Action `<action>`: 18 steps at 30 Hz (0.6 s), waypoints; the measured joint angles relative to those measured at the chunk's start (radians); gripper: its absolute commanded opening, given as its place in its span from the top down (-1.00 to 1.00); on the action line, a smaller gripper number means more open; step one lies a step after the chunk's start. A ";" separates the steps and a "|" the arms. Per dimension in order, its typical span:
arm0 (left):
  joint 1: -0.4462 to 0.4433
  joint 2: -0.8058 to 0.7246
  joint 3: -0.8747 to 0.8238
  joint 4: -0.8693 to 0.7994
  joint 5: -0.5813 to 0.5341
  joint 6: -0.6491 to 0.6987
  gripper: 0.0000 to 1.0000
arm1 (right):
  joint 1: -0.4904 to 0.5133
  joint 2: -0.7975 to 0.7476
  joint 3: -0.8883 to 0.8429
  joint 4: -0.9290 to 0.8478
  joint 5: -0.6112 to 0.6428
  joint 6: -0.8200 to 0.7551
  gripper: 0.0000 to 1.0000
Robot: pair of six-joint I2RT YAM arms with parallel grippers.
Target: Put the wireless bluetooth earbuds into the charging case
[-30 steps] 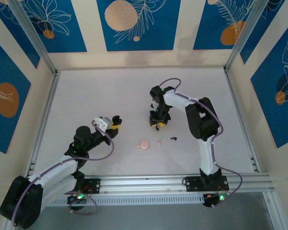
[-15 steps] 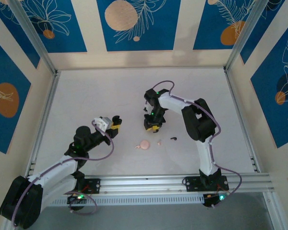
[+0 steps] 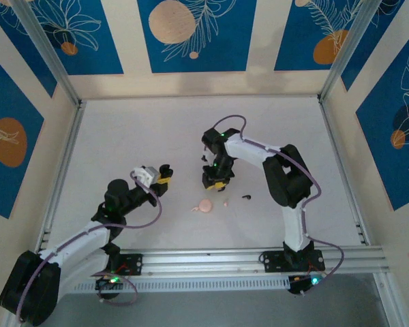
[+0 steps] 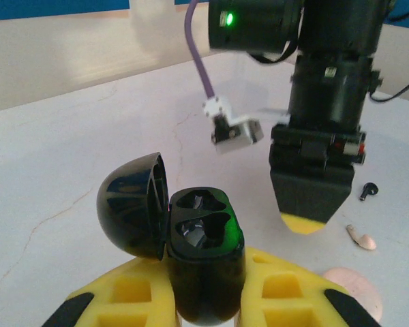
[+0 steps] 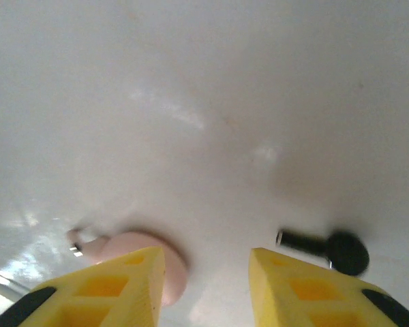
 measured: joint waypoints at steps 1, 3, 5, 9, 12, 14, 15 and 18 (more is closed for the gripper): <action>0.000 0.000 0.003 -0.002 0.000 0.000 0.77 | -0.007 -0.029 -0.008 0.003 0.000 0.023 0.21; 0.000 0.000 0.007 -0.005 0.000 0.006 0.77 | -0.026 -0.082 -0.030 0.003 0.000 0.067 0.20; 0.000 0.000 0.009 -0.005 0.000 0.011 0.77 | -0.054 -0.129 -0.066 0.004 0.003 0.116 0.17; 0.000 0.002 0.012 -0.012 0.001 0.018 0.77 | -0.094 -0.154 -0.141 0.016 0.003 0.179 0.10; 0.000 0.011 0.014 -0.013 0.007 0.019 0.77 | -0.098 -0.136 -0.179 0.028 0.001 0.206 0.10; 0.000 0.015 0.014 -0.014 0.008 0.018 0.77 | -0.096 -0.116 -0.185 0.039 -0.002 0.215 0.10; 0.000 0.015 0.014 -0.016 0.008 0.018 0.77 | -0.095 -0.106 -0.185 0.046 -0.002 0.218 0.10; 0.000 0.015 0.015 -0.016 0.008 0.018 0.76 | -0.094 -0.075 -0.185 0.071 -0.002 0.221 0.10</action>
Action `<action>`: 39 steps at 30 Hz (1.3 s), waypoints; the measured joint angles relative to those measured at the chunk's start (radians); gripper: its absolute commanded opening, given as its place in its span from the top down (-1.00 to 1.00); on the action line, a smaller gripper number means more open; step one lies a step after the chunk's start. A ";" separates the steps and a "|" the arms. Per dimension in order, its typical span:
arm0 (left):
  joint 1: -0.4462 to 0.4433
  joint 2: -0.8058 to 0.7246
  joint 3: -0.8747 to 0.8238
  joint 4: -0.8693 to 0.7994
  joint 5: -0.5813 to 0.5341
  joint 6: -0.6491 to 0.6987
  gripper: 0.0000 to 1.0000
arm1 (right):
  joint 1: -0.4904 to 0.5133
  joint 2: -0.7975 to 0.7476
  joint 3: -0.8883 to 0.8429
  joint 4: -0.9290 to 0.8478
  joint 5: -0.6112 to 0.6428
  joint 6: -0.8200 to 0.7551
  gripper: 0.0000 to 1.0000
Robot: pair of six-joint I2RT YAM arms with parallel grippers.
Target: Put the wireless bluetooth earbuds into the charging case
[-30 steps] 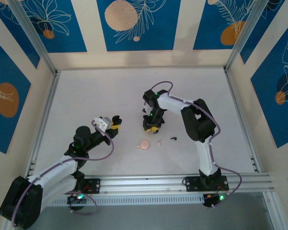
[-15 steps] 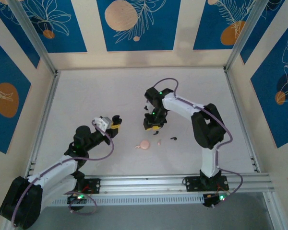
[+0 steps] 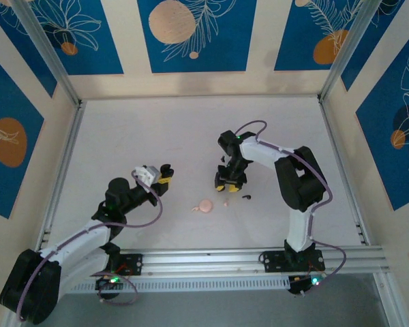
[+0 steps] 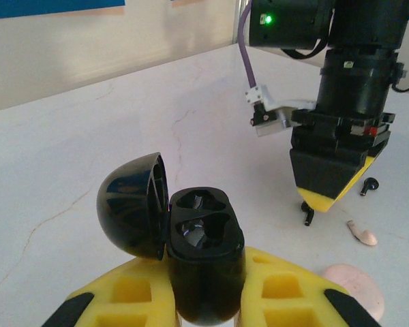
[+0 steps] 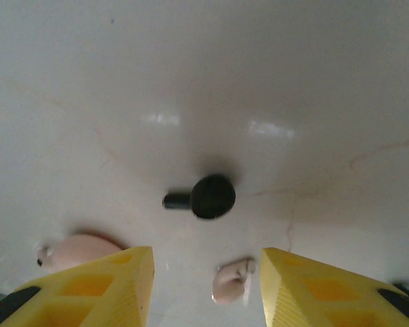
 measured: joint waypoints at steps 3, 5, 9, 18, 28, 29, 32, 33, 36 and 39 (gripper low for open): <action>0.000 0.000 0.003 0.000 0.001 0.000 0.76 | 0.001 0.022 0.002 0.018 0.000 0.000 0.11; 0.000 0.000 0.006 0.000 0.003 0.000 0.76 | 0.003 0.039 0.012 0.024 0.000 -0.001 0.13; 0.000 0.000 0.010 -0.001 0.003 0.000 0.76 | 0.008 0.061 0.038 0.026 0.000 -0.005 0.17; 0.000 0.000 0.010 -0.003 0.003 0.000 0.76 | 0.022 0.078 0.097 0.067 0.000 -0.028 0.19; 0.000 0.000 0.012 -0.004 0.003 0.000 0.76 | 0.040 0.077 0.143 -0.033 0.084 -0.053 0.17; 0.000 0.000 0.012 -0.004 0.003 0.000 0.77 | 0.042 0.077 0.148 -0.044 0.089 -0.053 0.17; 0.000 0.000 0.012 -0.004 0.003 0.000 0.77 | 0.050 0.077 0.152 -0.060 0.097 -0.053 0.18; 0.000 0.000 0.012 -0.004 0.005 0.000 0.77 | 0.052 0.077 0.153 -0.065 0.099 -0.052 0.19; 0.000 0.000 0.012 -0.004 0.007 0.000 0.77 | 0.058 0.077 0.156 -0.069 0.099 -0.049 0.22; 0.000 0.000 0.012 -0.005 0.007 0.000 0.77 | 0.060 0.082 0.157 -0.069 0.098 -0.048 0.25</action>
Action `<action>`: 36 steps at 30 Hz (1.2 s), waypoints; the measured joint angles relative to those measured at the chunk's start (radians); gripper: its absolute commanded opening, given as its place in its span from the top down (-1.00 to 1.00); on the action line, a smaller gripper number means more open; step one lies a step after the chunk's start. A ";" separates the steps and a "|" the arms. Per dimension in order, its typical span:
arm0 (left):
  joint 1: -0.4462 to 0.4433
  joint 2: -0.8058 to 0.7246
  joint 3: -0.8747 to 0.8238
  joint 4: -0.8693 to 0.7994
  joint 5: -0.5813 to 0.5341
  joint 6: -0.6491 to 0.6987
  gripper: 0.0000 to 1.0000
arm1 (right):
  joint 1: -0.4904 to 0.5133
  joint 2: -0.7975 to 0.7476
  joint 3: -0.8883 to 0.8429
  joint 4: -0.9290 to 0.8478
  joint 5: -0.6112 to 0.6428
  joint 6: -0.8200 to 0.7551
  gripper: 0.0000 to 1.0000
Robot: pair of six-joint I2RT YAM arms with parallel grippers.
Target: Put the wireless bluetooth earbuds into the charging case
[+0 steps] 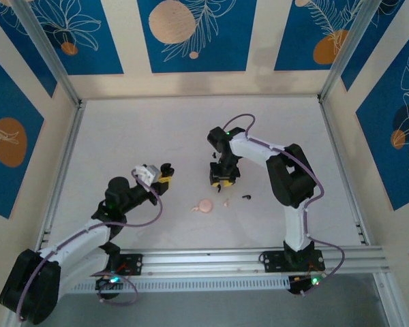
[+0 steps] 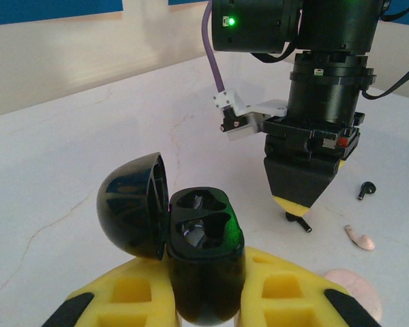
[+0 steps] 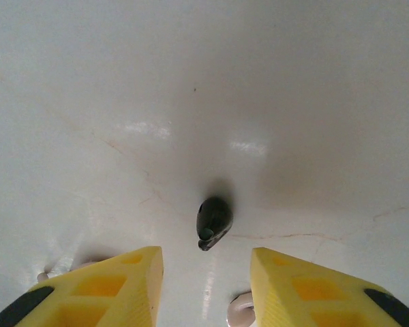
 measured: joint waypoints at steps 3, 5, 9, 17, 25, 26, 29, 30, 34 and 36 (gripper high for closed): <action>0.000 0.000 0.000 -0.006 0.000 0.000 0.77 | 0.001 0.015 0.005 0.003 0.000 0.001 0.27; 0.000 0.000 0.000 -0.013 0.001 0.000 0.77 | 0.002 0.027 0.005 0.006 0.000 0.003 0.29; 0.000 -0.001 0.000 -0.021 0.003 0.000 0.77 | 0.002 0.051 0.006 0.010 0.000 0.003 0.32; 0.000 -0.001 0.000 -0.021 0.003 0.000 0.77 | 0.001 0.058 0.006 0.019 0.000 0.004 0.41; 0.000 -0.001 0.000 -0.023 0.003 0.000 0.77 | 0.002 0.057 0.005 0.040 0.001 0.004 0.51; 0.000 -0.002 0.000 -0.023 0.003 0.000 0.77 | 0.002 0.057 0.003 0.043 0.002 0.004 0.53; 0.000 -0.001 0.000 -0.025 0.004 0.000 0.78 | 0.002 0.042 -0.018 0.060 0.007 0.007 0.55; 0.000 -0.001 0.000 -0.025 0.007 0.000 0.78 | 0.002 0.034 -0.027 0.071 0.009 0.007 0.55; 0.000 0.014 0.005 -0.024 0.018 0.000 0.80 | 0.003 -0.004 -0.080 0.122 0.016 0.012 0.57; -0.001 0.034 0.011 -0.024 0.022 0.000 0.80 | 0.004 -0.038 -0.119 0.153 0.023 0.018 0.58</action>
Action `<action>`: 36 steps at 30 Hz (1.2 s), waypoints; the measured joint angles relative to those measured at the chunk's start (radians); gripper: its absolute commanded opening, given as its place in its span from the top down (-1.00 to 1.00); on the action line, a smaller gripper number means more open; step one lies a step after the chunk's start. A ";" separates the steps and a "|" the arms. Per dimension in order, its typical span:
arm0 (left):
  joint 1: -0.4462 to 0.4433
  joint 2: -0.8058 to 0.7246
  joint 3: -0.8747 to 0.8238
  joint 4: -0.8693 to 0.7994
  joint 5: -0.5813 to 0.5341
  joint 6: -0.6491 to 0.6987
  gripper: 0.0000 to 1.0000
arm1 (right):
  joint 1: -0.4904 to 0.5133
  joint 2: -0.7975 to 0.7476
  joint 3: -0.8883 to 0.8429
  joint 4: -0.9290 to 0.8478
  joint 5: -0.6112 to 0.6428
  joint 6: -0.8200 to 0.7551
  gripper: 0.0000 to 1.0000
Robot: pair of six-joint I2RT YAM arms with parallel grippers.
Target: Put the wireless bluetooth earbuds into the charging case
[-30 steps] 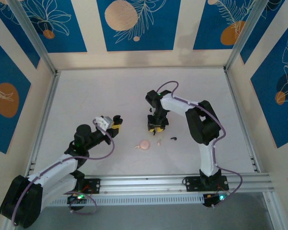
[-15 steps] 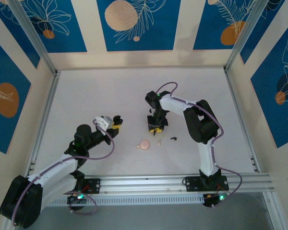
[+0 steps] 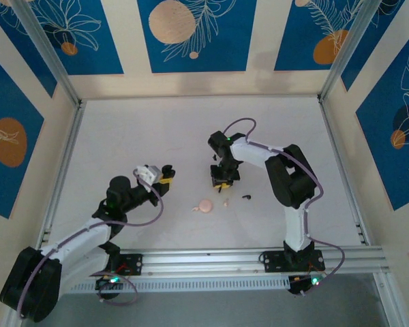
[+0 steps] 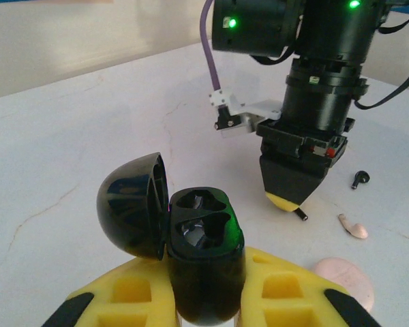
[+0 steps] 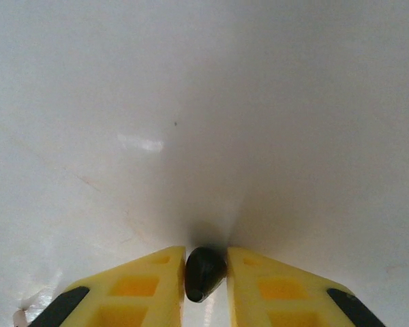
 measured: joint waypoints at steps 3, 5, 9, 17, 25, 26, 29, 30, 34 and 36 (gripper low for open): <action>-0.009 0.040 0.006 0.008 0.007 0.000 0.81 | 0.001 -0.066 -0.064 0.051 0.011 0.008 0.58; -0.027 0.076 0.008 0.014 0.013 0.003 0.81 | 0.001 -0.113 -0.105 0.091 0.015 0.012 0.58; -0.078 0.166 0.021 0.053 0.022 0.027 0.81 | 0.001 -0.222 -0.208 0.209 0.028 0.011 0.58; -0.137 0.435 0.041 0.260 0.092 0.053 0.81 | 0.002 -0.443 -0.438 0.498 0.042 -0.043 0.58; -0.178 0.637 0.085 0.497 0.174 0.049 0.81 | 0.008 -0.666 -0.624 0.740 0.040 -0.130 0.58; -0.182 0.655 0.093 0.526 0.181 0.048 0.82 | 0.008 -0.690 -0.642 0.763 0.040 -0.138 0.58; -0.190 0.704 0.109 0.613 0.193 0.035 0.82 | 0.008 -0.758 -0.689 0.828 0.032 -0.156 0.57; -0.192 0.718 0.113 0.639 0.197 0.029 0.82 | 0.008 -0.774 -0.700 0.845 0.028 -0.159 0.58; -0.195 0.768 0.124 0.731 0.203 0.010 0.82 | 0.011 -0.831 -0.736 0.908 -0.002 -0.177 0.58; -0.197 0.775 0.130 0.750 0.206 0.002 0.82 | 0.014 -0.841 -0.743 0.937 -0.020 -0.182 0.58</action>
